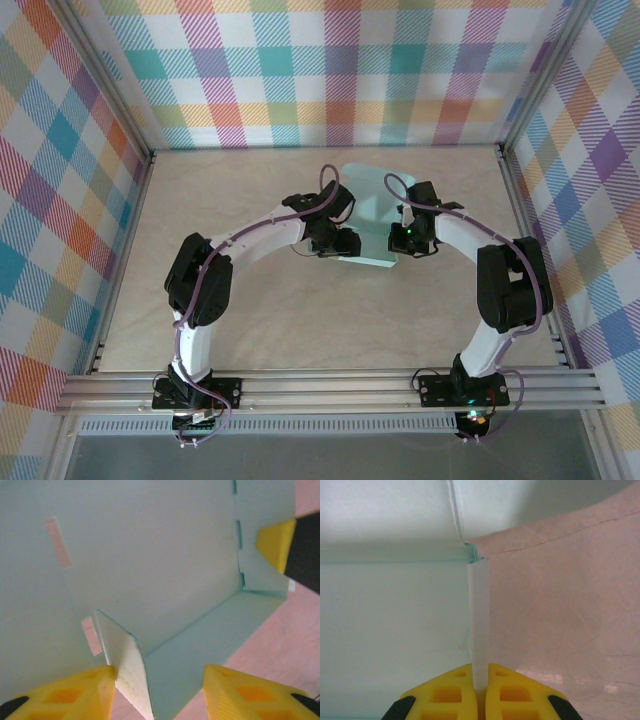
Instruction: Fold the paper box
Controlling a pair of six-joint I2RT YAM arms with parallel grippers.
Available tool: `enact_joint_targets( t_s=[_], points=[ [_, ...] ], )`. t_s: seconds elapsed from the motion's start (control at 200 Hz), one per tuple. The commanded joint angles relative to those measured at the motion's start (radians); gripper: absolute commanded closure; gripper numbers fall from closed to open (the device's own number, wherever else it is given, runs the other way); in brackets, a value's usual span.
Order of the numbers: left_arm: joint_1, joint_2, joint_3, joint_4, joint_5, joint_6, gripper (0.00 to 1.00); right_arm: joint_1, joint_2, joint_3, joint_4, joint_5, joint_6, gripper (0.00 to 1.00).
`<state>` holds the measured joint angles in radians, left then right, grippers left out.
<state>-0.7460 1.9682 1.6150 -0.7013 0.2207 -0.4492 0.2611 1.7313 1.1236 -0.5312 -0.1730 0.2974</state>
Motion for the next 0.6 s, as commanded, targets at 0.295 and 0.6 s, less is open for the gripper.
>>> enact_joint_targets(
  t_s=[0.295, 0.6],
  points=[
    [-0.003, -0.146, -0.131, 0.155, -0.036, 0.231, 0.33, -0.001, 0.018, 0.030, -0.037, -0.056, -0.024, 0.94],
    [-0.001, -0.455, -0.503, 0.560, -0.167, 0.377, 0.06, -0.046, 0.031, 0.047, -0.028, -0.232, 0.019, 0.94]
  ],
)
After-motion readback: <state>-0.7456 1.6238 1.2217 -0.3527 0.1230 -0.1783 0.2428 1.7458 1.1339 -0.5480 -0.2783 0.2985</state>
